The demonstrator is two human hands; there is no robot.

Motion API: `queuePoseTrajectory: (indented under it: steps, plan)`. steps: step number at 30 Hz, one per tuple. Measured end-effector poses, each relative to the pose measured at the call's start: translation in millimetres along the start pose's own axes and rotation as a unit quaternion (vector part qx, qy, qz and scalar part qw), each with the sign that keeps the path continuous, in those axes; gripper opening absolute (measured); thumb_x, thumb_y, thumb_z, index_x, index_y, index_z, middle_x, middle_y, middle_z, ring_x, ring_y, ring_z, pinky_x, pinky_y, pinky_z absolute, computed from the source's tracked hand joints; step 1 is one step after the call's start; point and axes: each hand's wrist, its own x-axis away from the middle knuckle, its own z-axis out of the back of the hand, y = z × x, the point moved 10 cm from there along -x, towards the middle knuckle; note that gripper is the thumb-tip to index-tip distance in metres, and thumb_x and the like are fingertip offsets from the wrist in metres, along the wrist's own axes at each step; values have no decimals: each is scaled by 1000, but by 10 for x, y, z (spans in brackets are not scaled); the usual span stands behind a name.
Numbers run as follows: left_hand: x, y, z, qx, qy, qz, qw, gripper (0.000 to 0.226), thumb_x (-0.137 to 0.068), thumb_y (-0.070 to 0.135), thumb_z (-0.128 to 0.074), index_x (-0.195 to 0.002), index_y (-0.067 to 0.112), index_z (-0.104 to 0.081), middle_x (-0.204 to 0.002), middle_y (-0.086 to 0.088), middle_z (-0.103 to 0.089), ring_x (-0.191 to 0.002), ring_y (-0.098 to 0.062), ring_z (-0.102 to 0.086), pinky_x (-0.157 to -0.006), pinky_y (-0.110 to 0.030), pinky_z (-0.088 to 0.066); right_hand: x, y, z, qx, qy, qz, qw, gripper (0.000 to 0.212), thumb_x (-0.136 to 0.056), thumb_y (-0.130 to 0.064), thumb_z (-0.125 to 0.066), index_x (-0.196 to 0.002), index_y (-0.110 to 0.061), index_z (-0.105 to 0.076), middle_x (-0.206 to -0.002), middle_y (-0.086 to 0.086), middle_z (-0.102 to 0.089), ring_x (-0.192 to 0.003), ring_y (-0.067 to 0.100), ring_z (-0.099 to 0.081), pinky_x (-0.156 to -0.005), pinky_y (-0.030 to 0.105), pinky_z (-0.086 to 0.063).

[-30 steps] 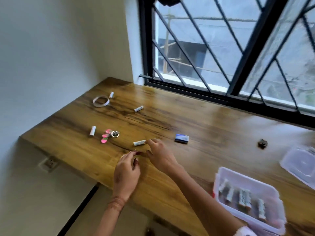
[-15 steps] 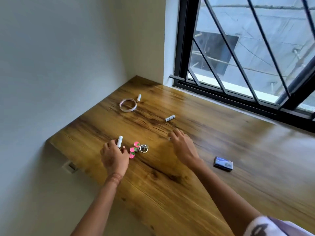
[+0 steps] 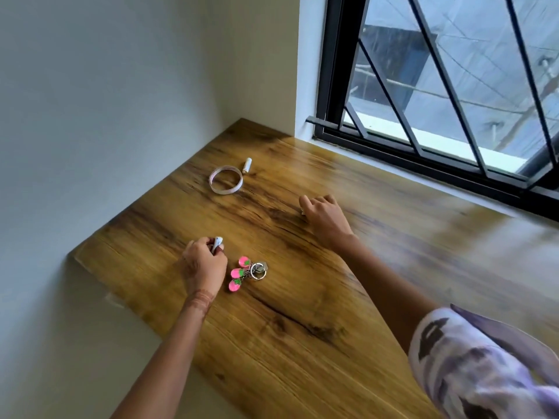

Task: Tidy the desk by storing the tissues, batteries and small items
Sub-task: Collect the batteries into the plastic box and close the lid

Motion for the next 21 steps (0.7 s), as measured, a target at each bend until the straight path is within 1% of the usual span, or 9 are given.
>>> queuePoseTrajectory:
  steps: [2,4,5,7,10,12,15,18,21]
  plan:
    - [41,143,-37,44,-10,-10,999,22,-86,13,-59,-104,2,-65,-105,-13,-63,-93,-26,-58,-74,-26,-39,125,57,71,-58,21,-48,997,15,-90,-1,-48,-104,-6,-49,-89,12,-67,-83,28,-60,-82,39,-48]
    - [98,298,-121,106,-33,-14,994,19,-85,17,-60,-99,7,-67,-99,-10,-66,-89,-25,-61,-75,-31,-48,332,168,194,-150,57,-139,977,19,-89,2,-49,-106,-5,-51,-91,13,-66,-78,26,-60,-71,37,-53]
    - [153,404,-156,128,-43,-20,991,18,-85,20,-60,-97,9,-67,-95,-8,-68,-86,-26,-62,-75,-34,-51,473,244,249,-198,74,-190,959,20,-88,1,-50,-108,-5,-51,-93,13,-66,-77,25,-60,-67,37,-54]
    - [348,656,-231,155,-80,-37,984,17,-87,22,-60,-96,10,-67,-89,-6,-68,-80,-24,-62,-69,-32,-51,797,361,356,-293,109,-274,910,21,-88,-1,-53,-108,-6,-53,-96,12,-66,-81,23,-62,-70,39,-55]
    - [748,1051,-461,204,-169,-78,961,15,-87,25,-62,-91,12,-68,-79,1,-68,-74,-15,-62,-66,-24,-49,1320,473,567,-361,163,-343,852,18,-87,-5,-58,-105,-7,-60,-93,4,-66,-81,15,-61,-73,32,-54]
    - [1117,1295,-665,242,-255,-89,932,9,-85,25,-65,-88,18,-67,-74,9,-65,-74,-10,-62,-69,-22,-51,1729,574,718,-373,190,-391,820,19,-85,-6,-61,-104,-8,-62,-88,1,-64,-78,15,-61,-71,31,-53]
    - [1764,1584,-947,312,-387,-70,865,15,-83,17,-67,-96,9,-68,-83,1,-68,-79,-15,-65,-77,-33,-56,2365,724,915,-392,230,-457,765,20,-83,-6,-64,-102,-13,-63,-86,5,-66,-72,18,-63,-67,36,-56]
    - [2459,1796,-1135,335,-496,-63,798,12,-81,10,-68,-93,6,-68,-78,-1,-68,-70,-11,-63,-68,-24,-56,3068,831,1135,-368,261,-512,731,21,-80,-7,-68,-95,-22,-63,-77,0,-67,-69,17,-65,-71,42,-58]
    - [3061,1928,-1238,315,-562,-90,760,5,-78,10,-72,-78,12,-67,-67,2,-67,-58,-4,-62,-58,-19,-54,3758,856,1300,-336,268,-567,703,24,-79,-7,-70,-95,-23,-62,-74,-4,-64,-71,19,-66,-72,44,-57]
